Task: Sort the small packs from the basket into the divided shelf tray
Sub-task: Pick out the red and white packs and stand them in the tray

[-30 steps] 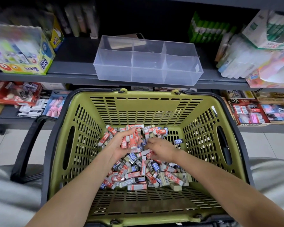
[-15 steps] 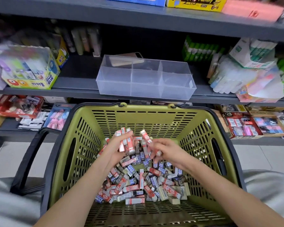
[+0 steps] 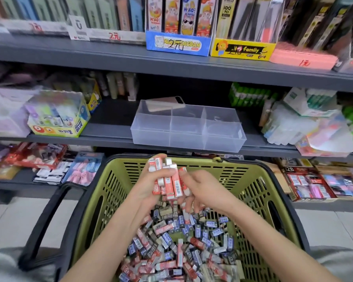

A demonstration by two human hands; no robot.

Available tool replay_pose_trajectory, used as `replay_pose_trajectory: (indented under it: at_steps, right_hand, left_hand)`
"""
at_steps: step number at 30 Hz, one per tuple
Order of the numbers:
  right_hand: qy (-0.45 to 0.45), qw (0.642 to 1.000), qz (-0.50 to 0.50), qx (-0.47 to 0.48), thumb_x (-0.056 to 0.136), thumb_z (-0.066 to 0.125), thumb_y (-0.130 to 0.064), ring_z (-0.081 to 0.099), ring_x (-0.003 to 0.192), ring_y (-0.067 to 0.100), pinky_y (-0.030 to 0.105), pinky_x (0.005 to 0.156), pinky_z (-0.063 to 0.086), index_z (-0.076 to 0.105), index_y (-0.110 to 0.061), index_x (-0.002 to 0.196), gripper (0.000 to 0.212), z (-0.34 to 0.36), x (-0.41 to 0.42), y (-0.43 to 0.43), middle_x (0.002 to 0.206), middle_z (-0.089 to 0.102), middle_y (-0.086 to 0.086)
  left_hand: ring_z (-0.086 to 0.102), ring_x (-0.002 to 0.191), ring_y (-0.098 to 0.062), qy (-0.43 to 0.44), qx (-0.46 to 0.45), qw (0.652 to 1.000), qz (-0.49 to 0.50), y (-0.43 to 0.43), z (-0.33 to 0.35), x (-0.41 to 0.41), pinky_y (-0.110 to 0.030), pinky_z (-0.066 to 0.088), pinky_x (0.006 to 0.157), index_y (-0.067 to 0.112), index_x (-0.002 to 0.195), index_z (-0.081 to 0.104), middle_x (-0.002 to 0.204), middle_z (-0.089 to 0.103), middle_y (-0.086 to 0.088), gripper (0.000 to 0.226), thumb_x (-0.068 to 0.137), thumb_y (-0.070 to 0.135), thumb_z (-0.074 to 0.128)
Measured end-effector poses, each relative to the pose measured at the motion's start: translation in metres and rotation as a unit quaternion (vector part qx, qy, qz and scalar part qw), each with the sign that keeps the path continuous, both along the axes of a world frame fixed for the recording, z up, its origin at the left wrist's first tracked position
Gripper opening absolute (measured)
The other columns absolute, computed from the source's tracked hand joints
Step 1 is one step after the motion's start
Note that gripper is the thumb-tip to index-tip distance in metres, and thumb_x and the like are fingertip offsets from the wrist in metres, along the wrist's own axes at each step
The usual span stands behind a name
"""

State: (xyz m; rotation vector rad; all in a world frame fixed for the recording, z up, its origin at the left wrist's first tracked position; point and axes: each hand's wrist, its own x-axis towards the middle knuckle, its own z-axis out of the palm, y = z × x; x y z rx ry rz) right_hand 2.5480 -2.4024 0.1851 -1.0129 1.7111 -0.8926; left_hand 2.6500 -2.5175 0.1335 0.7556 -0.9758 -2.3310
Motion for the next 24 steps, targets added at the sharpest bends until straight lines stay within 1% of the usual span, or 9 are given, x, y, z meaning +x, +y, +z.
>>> replay_pose_trajectory:
  at_steps: [3, 5, 8, 9, 11, 13, 17, 21, 24]
  right_hand:
    - [0.053, 0.999, 0.006, -0.011, 0.101, 0.032, -0.038, 0.06, 0.045, 0.013, 0.019, 0.037, 0.042, 0.061, -0.014, 0.09, 0.039, 0.016, -0.005, -0.008, 0.064, 0.068, 0.005]
    - [0.125, 0.99, -0.036, -0.049, 0.1, 0.03, -0.042, 0.062, 0.051, 0.011, 0.023, 0.047, 0.047, 0.06, -0.017, 0.084, 0.042, 0.024, -0.014, -0.02, 0.063, 0.068, 0.001]
    - [0.339, 0.92, -0.126, -0.154, 0.101, 0.025, -0.041, 0.061, 0.067, 0.018, 0.035, 0.064, 0.046, 0.059, -0.011, 0.088, 0.047, 0.029, -0.041, -0.05, 0.077, 0.068, 0.003]
    - [0.374, 0.902, -0.134, -0.169, 0.101, 0.025, -0.038, 0.059, 0.07, 0.023, 0.037, 0.066, 0.045, 0.057, -0.009, 0.092, 0.045, 0.028, -0.05, -0.061, 0.081, 0.067, 0.006]
    - [0.383, 0.904, -0.123, -0.144, 0.102, 0.025, -0.035, 0.058, 0.077, 0.029, 0.039, 0.07, 0.045, 0.054, -0.007, 0.099, 0.041, 0.023, -0.069, -0.083, 0.084, 0.065, 0.009]
    - [0.378, 0.916, -0.096, -0.094, 0.102, 0.024, -0.036, 0.058, 0.083, 0.031, 0.04, 0.074, 0.045, 0.053, -0.007, 0.096, 0.042, 0.011, -0.081, -0.097, 0.087, 0.064, 0.009]
    - [0.394, 0.912, -0.087, -0.078, 0.101, 0.024, -0.04, 0.053, 0.072, 0.027, 0.035, 0.063, 0.037, 0.045, -0.011, 0.078, 0.042, -0.009, -0.092, -0.094, 0.071, 0.056, 0.003]
    - [0.368, 0.921, -0.092, -0.087, 0.097, 0.023, -0.048, 0.06, 0.073, 0.021, 0.039, 0.072, 0.048, 0.053, -0.011, 0.078, 0.052, -0.013, -0.099, -0.069, 0.072, 0.066, 0.002]
    - [0.328, 0.94, -0.063, -0.071, 0.09, 0.019, -0.059, 0.062, 0.077, 0.013, 0.037, 0.079, 0.048, 0.052, -0.015, 0.072, 0.057, -0.011, -0.104, -0.052, 0.069, 0.067, -0.004]
  left_hand:
    - [0.065, 0.055, -0.017, 0.022, 0.002, 0.999, 0.028, -0.004, 0.012, -0.005, -0.027, 0.054, 0.05, 0.017, 0.096, 0.055, 0.069, 0.065, -0.003, 0.054, 0.052, -0.011, 0.069]
    - [0.064, 0.051, -0.016, 0.048, 0.012, 0.998, 0.044, -0.012, 0.021, -0.007, -0.026, 0.053, 0.048, 0.016, 0.089, 0.054, 0.063, 0.065, -0.003, 0.048, 0.053, -0.013, 0.067]
    - [0.064, 0.053, -0.015, 0.05, -0.001, 0.996, 0.077, -0.035, 0.035, -0.006, -0.029, 0.055, 0.054, 0.018, 0.087, 0.055, 0.062, 0.065, 0.0, 0.038, 0.056, 0.0, 0.067]
    - [0.064, 0.055, -0.013, 0.046, -0.018, 0.995, 0.088, -0.044, 0.041, -0.005, -0.029, 0.055, 0.056, 0.019, 0.087, 0.055, 0.062, 0.065, 0.002, 0.038, 0.056, 0.001, 0.068]
    - [0.063, 0.054, -0.01, 0.038, -0.06, 0.99, 0.121, -0.065, 0.05, -0.002, -0.024, 0.053, 0.052, 0.018, 0.087, 0.055, 0.063, 0.063, 0.004, 0.037, 0.057, 0.002, 0.069]
    - [0.063, 0.054, -0.008, 0.017, -0.097, 0.981, 0.165, -0.086, 0.056, 0.0, -0.021, 0.052, 0.05, 0.018, 0.089, 0.053, 0.066, 0.062, 0.005, 0.038, 0.06, 0.0, 0.069]
    - [0.064, 0.053, -0.007, -0.029, -0.134, 0.964, 0.229, -0.122, 0.057, 0.003, -0.021, 0.051, 0.047, 0.017, 0.086, 0.052, 0.065, 0.064, 0.006, 0.031, 0.079, -0.011, 0.061]
    - [0.063, 0.052, -0.008, -0.053, -0.091, 0.973, 0.206, -0.134, 0.044, -0.001, -0.021, 0.05, 0.047, 0.018, 0.089, 0.051, 0.07, 0.06, 0.001, 0.026, 0.083, -0.007, 0.058]
    - [0.061, 0.047, -0.009, -0.041, -0.025, 0.985, 0.165, -0.131, 0.03, -0.007, -0.02, 0.05, 0.045, 0.017, 0.086, 0.054, 0.06, 0.059, -0.001, 0.02, 0.086, -0.003, 0.055]
